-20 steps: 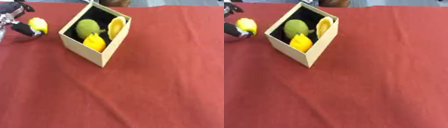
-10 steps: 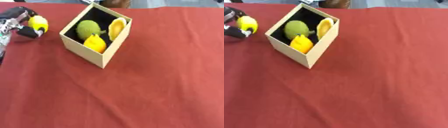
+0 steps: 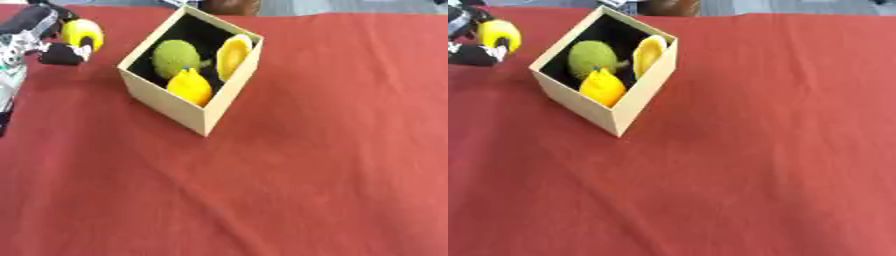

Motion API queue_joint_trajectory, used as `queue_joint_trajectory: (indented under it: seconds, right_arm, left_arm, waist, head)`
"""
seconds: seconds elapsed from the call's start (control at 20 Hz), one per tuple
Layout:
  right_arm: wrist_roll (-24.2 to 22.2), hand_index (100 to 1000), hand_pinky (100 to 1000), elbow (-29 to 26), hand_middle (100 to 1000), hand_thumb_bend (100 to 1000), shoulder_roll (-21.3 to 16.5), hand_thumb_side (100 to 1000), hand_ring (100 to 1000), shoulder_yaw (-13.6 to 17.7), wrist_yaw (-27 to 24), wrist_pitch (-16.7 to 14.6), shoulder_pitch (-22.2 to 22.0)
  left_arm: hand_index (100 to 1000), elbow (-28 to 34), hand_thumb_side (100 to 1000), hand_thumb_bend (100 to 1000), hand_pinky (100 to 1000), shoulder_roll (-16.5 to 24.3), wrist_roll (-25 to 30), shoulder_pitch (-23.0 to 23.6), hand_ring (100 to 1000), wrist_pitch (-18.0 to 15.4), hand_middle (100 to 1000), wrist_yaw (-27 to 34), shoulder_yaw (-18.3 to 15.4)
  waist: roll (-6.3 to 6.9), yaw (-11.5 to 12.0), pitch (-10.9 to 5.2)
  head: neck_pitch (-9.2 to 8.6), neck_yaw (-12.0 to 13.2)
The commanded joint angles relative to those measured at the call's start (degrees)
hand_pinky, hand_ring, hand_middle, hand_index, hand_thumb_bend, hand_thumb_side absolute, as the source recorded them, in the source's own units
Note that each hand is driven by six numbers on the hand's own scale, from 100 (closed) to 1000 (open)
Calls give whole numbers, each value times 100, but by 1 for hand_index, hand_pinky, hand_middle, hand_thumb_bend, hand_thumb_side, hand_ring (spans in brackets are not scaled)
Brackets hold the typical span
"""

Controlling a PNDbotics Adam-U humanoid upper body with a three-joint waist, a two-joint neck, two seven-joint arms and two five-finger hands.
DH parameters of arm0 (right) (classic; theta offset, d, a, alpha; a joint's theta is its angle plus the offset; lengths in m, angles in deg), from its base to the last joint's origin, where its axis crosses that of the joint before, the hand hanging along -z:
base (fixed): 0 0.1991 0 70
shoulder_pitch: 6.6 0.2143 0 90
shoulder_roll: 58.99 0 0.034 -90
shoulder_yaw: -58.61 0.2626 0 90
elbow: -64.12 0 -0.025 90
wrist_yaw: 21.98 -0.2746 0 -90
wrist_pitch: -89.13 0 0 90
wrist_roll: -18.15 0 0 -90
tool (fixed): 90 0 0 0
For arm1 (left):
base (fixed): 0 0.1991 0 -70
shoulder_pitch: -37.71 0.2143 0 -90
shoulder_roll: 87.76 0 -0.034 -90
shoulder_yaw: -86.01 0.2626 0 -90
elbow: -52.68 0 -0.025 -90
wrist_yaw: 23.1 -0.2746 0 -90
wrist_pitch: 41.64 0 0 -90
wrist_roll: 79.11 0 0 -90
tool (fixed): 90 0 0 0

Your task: Pick up objects on the table and place them in the box.

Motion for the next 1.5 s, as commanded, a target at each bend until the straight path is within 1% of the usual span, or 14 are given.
queue_joint_trajectory:
  seconds: [0.05, 0.25, 0.45, 0.6, 0.7, 0.9, 0.95, 1.0, 1.2, 1.25, 1.3, 1.35, 1.45, 1.5]
  right_arm:
    - [23, 771, 857, -88, 722, 100, -149, 706, 842, 96, 24, -2, 50]
    - [0, 771, 856, -88, 722, 100, -165, 702, 842, 73, 15, -12, 85]
    - [-26, 772, 856, -88, 722, 100, -167, 695, 842, 54, 0, -17, 113]
    - [-37, 772, 856, -88, 722, 100, -165, 691, 842, 44, -10, -22, 133]
    - [-42, 772, 856, -88, 722, 100, -163, 688, 840, 40, -20, -29, 150]
    - [-59, 772, 856, -88, 722, 100, -151, 688, 839, 23, -44, -45, 180]
    - [-64, 772, 856, -88, 722, 100, -146, 687, 838, 20, -49, -49, 186]
    - [-67, 772, 856, -88, 722, 100, -143, 687, 838, 19, -53, -53, 189]
    - [-54, 772, 856, -88, 721, 100, -144, 687, 838, 35, -56, -59, 173]
    - [-51, 772, 856, -88, 721, 100, -141, 688, 838, 37, -59, -60, 171]
    - [-51, 772, 856, -88, 721, 100, -137, 689, 838, 36, -62, -61, 171]
    - [-54, 772, 856, -88, 721, 100, -134, 688, 837, 34, -64, -62, 173]
    - [-61, 772, 856, -88, 721, 100, -130, 689, 837, 30, -67, -65, 177]
    - [-63, 772, 856, -88, 721, 100, -129, 688, 837, 30, -69, -66, 177]
  left_arm:
    - [740, 963, 253, 100, 721, 235, 9, -180, 676, -8, 652, 165, 161]
    - [742, 2083, 218, 100, 729, 202, 330, -193, 674, -2, 655, 313, 607]
    - [745, 2750, 228, 100, 730, 66, 742, -198, 675, -7, 657, 588, 1075]
    - [748, 2837, 241, 100, 730, -85, 991, -237, 676, -1, 659, 720, 1329]
    - [751, 2786, 255, 100, 729, -195, 1106, -264, 676, -8, 661, 765, 1447]
    - [757, 2598, 271, 100, 729, -365, 1261, -277, 678, -31, 667, 811, 1586]
    - [763, 2518, 305, 100, 733, -408, 1295, -262, 683, -31, 674, 802, 1604]
    - [763, 2436, 305, 100, 733, -450, 1326, -245, 683, -31, 674, 791, 1612]
    - [783, 2156, 373, 192, 761, -508, 1522, -137, 712, -88, 700, 700, 1646]
    - [799, 2102, 391, 241, 774, -509, 1585, -125, 730, -110, 720, 634, 1658]
    - [805, 2061, 395, 263, 778, -511, 1646, -119, 736, -137, 728, 545, 1666]
    - [828, 2030, 410, 334, 797, -512, 1699, -116, 758, -160, 754, 432, 1668]
    - [873, 1991, 448, 438, 844, -517, 1788, -111, 807, -206, 805, 166, 1664]
    - [892, 1967, 469, 469, 864, -519, 1858, -107, 827, -221, 825, 36, 1661]
  waist:
    - [11, 14, -194]
    - [21, 35, -226]
    - [22, 30, -258]
    - [16, 22, -280]
    - [15, 24, -294]
    - [11, 29, -307]
    - [9, 30, -309]
    - [7, 30, -310]
    - [3, 29, -308]
    - [3, 29, -308]
    - [3, 29, -309]
    - [3, 30, -309]
    - [3, 30, -311]
    - [3, 30, -312]
  head:
    - [29, -63]
    - [63, -81]
    - [79, -75]
    - [112, -68]
    - [180, -86]
    - [281, -170]
    - [288, -185]
    - [292, -194]
    - [286, -235]
    - [280, -241]
    - [274, -246]
    - [267, -250]
    - [258, -249]
    - [254, -247]
